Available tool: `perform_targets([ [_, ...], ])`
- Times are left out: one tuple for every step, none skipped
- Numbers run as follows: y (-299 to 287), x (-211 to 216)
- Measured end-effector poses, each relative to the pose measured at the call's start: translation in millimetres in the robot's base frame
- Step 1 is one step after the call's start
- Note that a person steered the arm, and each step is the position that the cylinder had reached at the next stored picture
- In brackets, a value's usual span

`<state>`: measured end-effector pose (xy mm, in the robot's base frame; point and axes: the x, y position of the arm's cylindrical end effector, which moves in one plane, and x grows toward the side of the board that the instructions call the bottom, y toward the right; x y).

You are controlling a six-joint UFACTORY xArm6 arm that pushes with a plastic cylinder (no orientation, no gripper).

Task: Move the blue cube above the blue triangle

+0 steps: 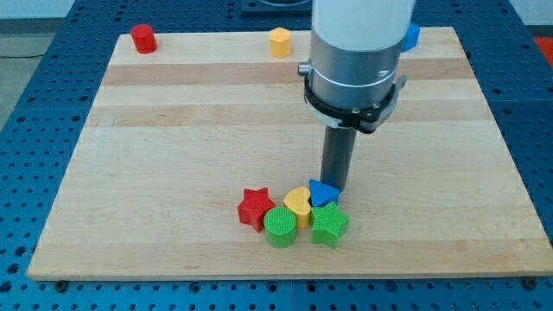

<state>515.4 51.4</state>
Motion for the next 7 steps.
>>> perform_targets([
  [10,3],
  [94,-6],
  [166,-53],
  [207,-146],
  [233,-252],
  [237,-323],
  [185,-323],
])
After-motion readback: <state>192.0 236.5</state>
